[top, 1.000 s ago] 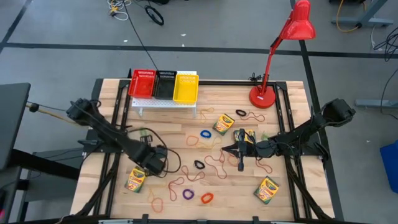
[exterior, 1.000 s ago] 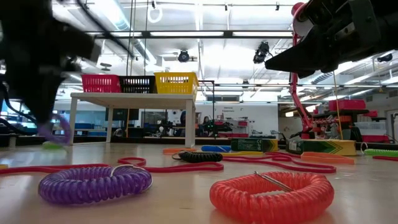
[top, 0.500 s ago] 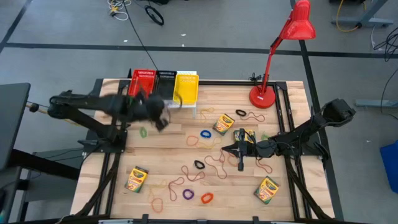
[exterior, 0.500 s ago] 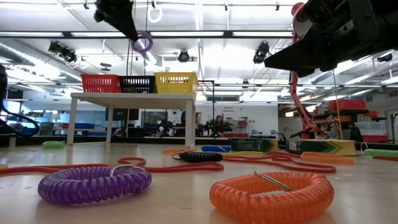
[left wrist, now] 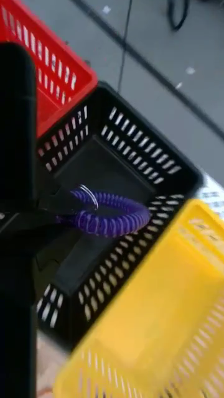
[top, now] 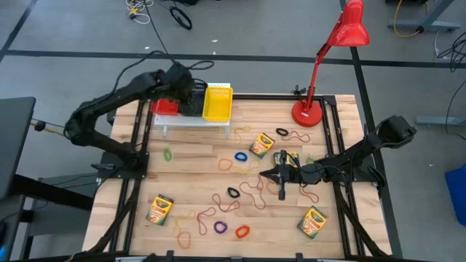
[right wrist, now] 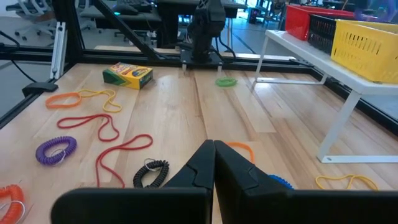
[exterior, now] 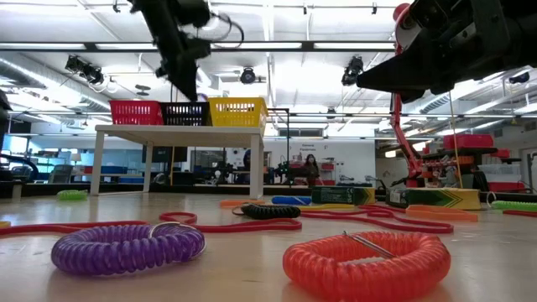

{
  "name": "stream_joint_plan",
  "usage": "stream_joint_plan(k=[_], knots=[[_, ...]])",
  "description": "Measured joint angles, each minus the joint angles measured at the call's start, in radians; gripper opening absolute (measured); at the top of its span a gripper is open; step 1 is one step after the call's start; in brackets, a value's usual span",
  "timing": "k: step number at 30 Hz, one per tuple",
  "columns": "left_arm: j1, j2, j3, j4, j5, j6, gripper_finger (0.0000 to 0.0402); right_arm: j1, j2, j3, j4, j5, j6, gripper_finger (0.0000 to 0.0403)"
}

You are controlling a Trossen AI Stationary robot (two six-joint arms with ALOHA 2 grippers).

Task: Pick & Place Office Desk Supplies
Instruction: Put the purple spring keychain into the black bin on the shelf, then put the crayon box into the yellow bin on the shelf

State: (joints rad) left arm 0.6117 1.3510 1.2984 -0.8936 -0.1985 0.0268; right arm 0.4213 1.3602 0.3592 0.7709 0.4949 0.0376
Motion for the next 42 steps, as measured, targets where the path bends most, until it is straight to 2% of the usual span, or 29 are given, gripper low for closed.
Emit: stream_joint_plan(k=[5, 10, 15, 20, 24, 28, 31, 34, 38, 42], knots=[[0.018, 0.060, 0.000, -0.004, 0.003, 0.023, 0.0062, 0.000, 0.000, 0.000, 0.003, 0.000, 0.000, 0.0009], [0.009, 0.048, 0.000, -0.030, -0.002, 0.030, 0.0108, 0.000, 0.000, 0.000, 0.003, 0.000, -0.001, 0.0009], [0.001, -0.017, -0.001, -0.041, 0.002, 0.029, 0.0142, 0.000, 0.000, 0.000, 0.003, 0.000, 0.007, 0.0009], [-0.081, -0.137, -0.096, 0.038, 0.028, 0.051, 0.0133, 0.000, 0.000, 0.000, 0.003, -0.015, 0.108, 0.0009], [-0.190, -0.259, -0.278, 0.240, 0.054, 0.031, 0.0104, 0.000, 0.000, 0.000, 0.003, -0.049, 0.141, 0.0009], [-0.311, -0.369, -0.480, 0.539, 0.086, 0.002, 0.0076, 0.000, 0.000, 0.000, 0.003, -0.050, 0.154, 0.0009], [-0.399, -0.418, -0.614, 0.773, 0.111, -0.031, 0.0059, 0.000, 0.000, 0.000, 0.012, -0.046, 0.184, 0.0009], [-0.485, -0.439, -0.736, 1.018, 0.114, -0.040, 0.0049, 0.000, -0.009, 0.001, 0.018, 0.001, 0.232, 0.0009], [-0.580, -0.424, -0.871, 1.305, 0.115, -0.046, 0.0042, -0.012, -0.093, 0.001, -0.158, 0.096, 0.391, 0.0009], [-0.642, -0.391, -0.969, 1.493, 0.110, -0.084, 0.0042, -0.045, -0.235, 0.001, -0.519, 0.104, 0.695, 0.0009]])
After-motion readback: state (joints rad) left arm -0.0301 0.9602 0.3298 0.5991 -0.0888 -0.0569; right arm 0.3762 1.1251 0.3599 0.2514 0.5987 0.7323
